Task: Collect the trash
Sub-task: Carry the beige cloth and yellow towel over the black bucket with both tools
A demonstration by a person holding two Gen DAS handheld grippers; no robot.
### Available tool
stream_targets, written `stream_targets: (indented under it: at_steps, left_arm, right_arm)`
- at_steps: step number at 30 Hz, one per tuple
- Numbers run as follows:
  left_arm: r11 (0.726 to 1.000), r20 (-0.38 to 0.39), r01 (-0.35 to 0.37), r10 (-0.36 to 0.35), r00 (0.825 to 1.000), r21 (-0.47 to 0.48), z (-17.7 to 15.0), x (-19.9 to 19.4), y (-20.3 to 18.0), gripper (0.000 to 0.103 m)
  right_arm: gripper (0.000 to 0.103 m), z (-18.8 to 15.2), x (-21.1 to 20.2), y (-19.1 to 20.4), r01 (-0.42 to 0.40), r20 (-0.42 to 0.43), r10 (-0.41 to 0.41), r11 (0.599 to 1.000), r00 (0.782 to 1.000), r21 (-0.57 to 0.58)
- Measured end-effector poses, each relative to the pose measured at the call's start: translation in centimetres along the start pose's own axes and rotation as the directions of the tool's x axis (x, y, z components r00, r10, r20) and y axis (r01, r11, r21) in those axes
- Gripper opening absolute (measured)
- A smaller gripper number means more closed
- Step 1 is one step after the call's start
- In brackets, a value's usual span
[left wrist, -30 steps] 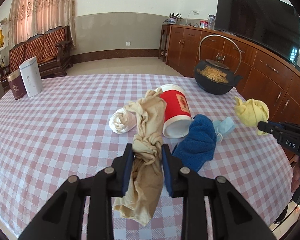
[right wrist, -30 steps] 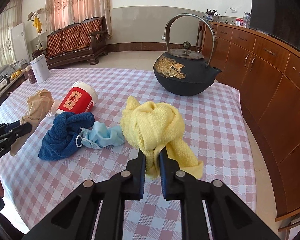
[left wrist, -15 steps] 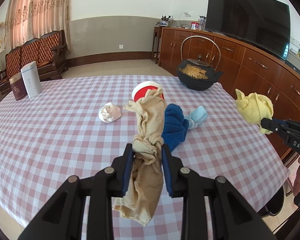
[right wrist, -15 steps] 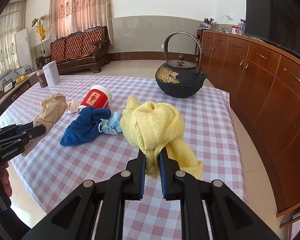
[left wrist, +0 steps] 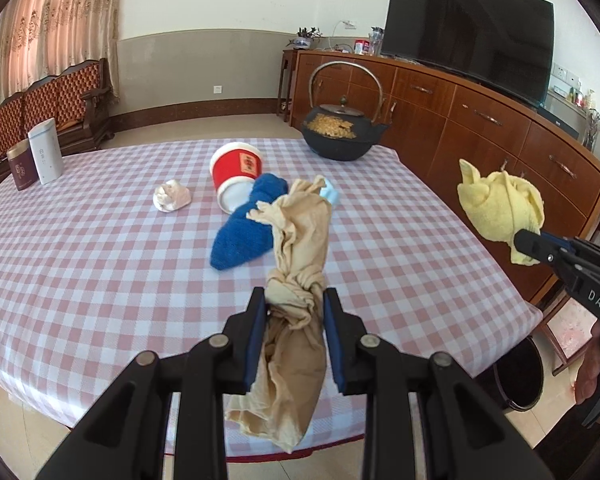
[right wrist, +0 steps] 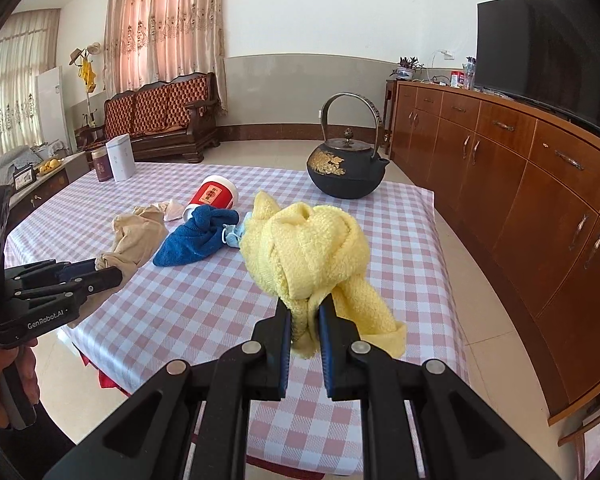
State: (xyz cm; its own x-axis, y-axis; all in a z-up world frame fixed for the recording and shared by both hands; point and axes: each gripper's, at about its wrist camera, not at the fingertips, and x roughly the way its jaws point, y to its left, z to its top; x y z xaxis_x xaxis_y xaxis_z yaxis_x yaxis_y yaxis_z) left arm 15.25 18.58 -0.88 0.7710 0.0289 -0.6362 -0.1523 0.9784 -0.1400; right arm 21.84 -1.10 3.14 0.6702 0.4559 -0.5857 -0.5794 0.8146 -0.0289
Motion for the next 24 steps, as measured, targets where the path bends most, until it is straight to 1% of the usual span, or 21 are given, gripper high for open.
stream_targets:
  at_steps: [4, 12, 18, 24]
  left_arm:
    - [0.999, -0.008, 0.033, -0.033, 0.999, 0.023, -0.9, -0.4, -2.2, 0.029]
    - [0.993, -0.015, 0.095, -0.094, 0.995, 0.073, -1.9, -1.5, -6.7, 0.030]
    - [0.981, -0.024, 0.138, -0.136, 0.990, 0.134, -1.9, -1.4, -10.0, 0.029]
    - [0.962, -0.044, 0.198, -0.193, 0.980, 0.186, -2.3, -1.1, -13.5, 0.029]
  right_arm:
    - [0.013, -1.6, -1.7, -0.8, 0.006, 0.001, -0.006, 1.000, 1.000, 0.030]
    - [0.013, -4.6, -4.7, -3.1, 0.065, 0.000, -0.065, 0.996, 0.998, 0.066]
    - [0.013, -6.6, -6.3, -5.2, 0.110, -0.009, -0.110, 0.987, 0.994, 0.118]
    - [0.013, -8.8, -8.1, -7.8, 0.169, -0.032, -0.166, 0.973, 0.986, 0.160]
